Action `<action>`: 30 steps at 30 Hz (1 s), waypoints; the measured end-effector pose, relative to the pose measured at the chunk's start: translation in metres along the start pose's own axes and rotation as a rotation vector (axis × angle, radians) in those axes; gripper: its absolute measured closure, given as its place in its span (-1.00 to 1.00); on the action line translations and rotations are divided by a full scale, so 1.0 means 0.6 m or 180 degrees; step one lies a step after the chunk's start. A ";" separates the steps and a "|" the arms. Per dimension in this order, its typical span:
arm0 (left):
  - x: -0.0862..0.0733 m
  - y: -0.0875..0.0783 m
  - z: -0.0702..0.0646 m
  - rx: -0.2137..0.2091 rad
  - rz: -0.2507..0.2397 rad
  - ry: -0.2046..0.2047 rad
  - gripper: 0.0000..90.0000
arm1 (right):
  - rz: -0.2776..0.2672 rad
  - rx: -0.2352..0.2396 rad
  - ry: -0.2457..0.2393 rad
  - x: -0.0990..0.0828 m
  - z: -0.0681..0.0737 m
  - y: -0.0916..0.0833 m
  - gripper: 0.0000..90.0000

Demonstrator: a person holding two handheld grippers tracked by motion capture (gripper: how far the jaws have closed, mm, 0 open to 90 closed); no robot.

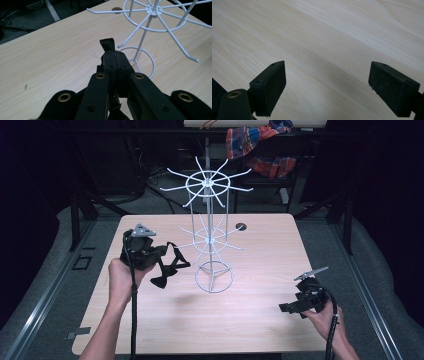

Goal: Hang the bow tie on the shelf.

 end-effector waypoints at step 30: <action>0.024 0.032 -0.047 -0.0152 -0.0030 0.0174 0.98 | 0.0010 -0.0010 0.0016 -0.001 -0.002 0.000 -0.69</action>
Point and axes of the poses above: each handheld gripper's, and its own axes: y roughly forward along the jaws, x roughly out of its top, z roughly to its left, the point moved 6 cm from there along y, roughly forward along the jaws, and after that the axes turned 9 degrees about -z, right-handed, at the moved point
